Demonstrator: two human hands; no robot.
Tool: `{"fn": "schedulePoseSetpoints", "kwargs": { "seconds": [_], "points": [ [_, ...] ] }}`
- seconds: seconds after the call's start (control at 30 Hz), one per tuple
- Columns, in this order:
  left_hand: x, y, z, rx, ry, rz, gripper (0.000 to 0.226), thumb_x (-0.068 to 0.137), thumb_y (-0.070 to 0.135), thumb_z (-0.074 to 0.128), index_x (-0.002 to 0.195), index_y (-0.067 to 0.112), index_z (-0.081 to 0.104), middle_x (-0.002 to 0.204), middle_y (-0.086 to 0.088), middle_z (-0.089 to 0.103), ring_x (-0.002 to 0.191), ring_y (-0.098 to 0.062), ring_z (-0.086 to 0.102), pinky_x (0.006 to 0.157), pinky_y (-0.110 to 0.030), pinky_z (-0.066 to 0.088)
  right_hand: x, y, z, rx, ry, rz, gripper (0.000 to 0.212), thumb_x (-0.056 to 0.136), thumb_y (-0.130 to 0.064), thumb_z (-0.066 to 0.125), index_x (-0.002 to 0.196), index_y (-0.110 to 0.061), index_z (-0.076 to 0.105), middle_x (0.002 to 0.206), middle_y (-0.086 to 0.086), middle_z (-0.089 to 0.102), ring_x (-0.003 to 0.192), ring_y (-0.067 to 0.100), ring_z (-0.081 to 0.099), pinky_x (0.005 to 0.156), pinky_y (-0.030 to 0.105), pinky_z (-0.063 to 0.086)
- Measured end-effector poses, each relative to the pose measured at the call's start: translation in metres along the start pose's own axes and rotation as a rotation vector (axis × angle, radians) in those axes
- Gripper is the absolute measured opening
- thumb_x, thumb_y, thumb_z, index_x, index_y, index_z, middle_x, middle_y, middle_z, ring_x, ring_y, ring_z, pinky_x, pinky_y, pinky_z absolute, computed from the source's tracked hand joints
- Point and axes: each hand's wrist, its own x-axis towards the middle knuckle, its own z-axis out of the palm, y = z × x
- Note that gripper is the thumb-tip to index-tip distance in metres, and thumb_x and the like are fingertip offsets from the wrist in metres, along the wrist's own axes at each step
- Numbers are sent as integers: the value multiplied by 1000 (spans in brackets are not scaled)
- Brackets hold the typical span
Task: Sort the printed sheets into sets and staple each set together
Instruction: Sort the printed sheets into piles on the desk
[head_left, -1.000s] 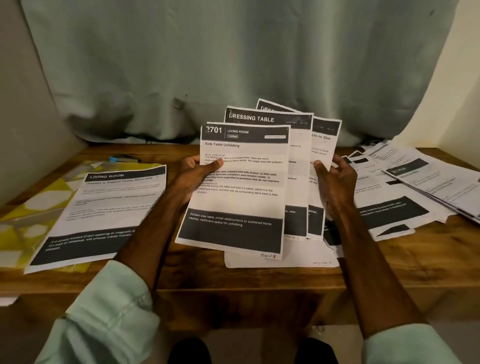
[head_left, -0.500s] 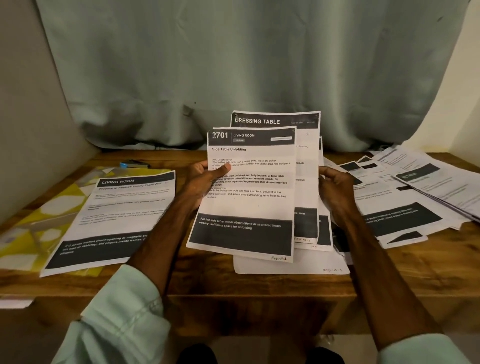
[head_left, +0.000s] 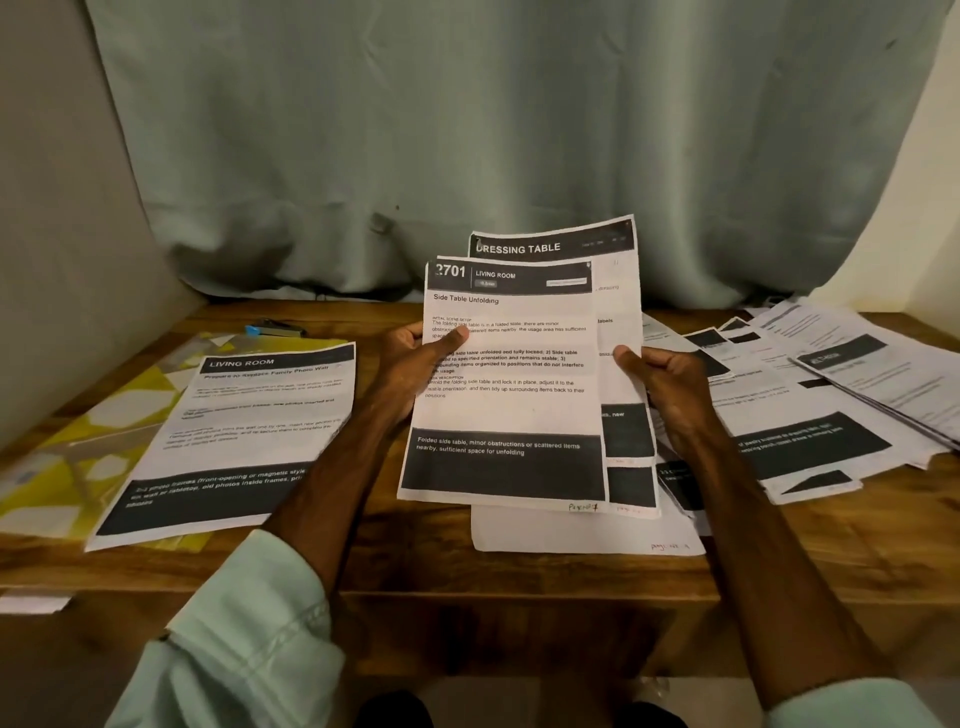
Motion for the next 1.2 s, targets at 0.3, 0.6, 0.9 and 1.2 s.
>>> {"fn": "schedulePoseSetpoints", "kwargs": {
  "seconds": [0.3,0.6,0.9,1.2],
  "points": [
    [0,2,1,-49,-20,-19,33,87,11,80,117,3,69,108,-12,78,92,-31,77,75,-41,65,0,-2,0,78,65,32,23,87,-24,80,102,-8,76,101,9,79,90,33,77,82,50,62],
    [0,3,-1,-35,-51,3,31,90,13,77,118,8,67,109,-7,78,93,-30,77,77,-44,65,-3,-6,4,135,51,-19,29,85,-14,82,111,-11,71,107,5,79,92,28,77,77,44,63],
    [0,3,-4,-3,-55,15,29,90,15,77,117,7,69,108,-9,78,92,-30,77,78,-44,65,3,0,0,-42,163,-97,37,90,-17,76,126,-14,66,113,-4,71,87,8,72,59,18,58],
    [7,0,-10,41,-13,47,23,93,18,74,114,12,69,101,-5,80,86,-27,78,68,-37,65,11,10,-5,-61,274,-120,43,91,-17,76,132,-11,64,125,6,71,98,22,73,83,43,62]
  ]
}}
